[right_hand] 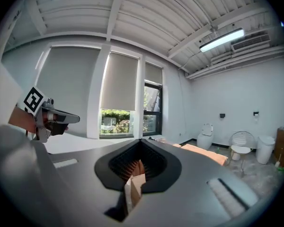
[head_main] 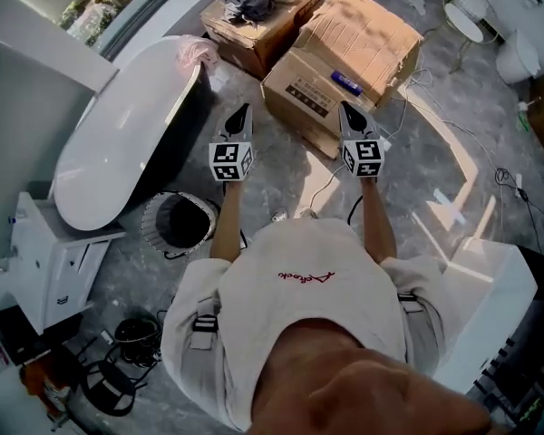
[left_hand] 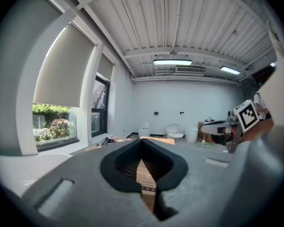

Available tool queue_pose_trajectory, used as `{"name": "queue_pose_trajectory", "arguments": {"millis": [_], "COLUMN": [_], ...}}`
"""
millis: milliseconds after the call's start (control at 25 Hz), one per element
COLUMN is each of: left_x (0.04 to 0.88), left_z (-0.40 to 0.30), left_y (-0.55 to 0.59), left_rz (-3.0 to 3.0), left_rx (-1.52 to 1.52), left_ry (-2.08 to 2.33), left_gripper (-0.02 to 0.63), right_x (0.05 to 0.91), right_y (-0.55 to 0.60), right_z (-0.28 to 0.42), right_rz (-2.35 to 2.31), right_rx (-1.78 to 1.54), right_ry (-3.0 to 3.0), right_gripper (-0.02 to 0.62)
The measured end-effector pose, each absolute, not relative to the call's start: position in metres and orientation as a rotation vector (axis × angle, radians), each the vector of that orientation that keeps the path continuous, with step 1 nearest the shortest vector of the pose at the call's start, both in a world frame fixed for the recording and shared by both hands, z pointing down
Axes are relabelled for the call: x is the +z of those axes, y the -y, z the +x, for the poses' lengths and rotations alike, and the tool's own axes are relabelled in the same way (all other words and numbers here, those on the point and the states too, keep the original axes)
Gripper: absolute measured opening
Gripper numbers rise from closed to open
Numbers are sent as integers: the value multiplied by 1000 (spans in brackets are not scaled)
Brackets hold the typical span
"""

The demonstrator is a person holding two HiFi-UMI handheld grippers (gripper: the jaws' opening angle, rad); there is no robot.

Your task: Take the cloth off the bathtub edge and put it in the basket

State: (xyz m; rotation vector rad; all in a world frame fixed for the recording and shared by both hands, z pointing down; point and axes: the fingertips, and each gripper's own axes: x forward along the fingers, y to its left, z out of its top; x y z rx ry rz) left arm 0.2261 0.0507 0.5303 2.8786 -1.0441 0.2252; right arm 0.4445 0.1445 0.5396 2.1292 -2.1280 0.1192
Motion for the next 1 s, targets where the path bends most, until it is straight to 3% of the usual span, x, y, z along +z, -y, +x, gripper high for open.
{"name": "queue_pose_trajectory", "arguments": {"millis": [560, 1000], "left_x": [544, 532], "left_z": [76, 11], "left_y": [-48, 4], "left_rz": [2601, 2570], "left_rx": [247, 187], "left_ry": [1498, 1557], "left_gripper": [0, 0], "right_x": [555, 539], "right_y": [-57, 0], "right_z": [298, 235], "right_rz": [1683, 1615], "right_rx": [123, 62], "right_ry": [2484, 2502], "right_gripper": [5, 5]}}
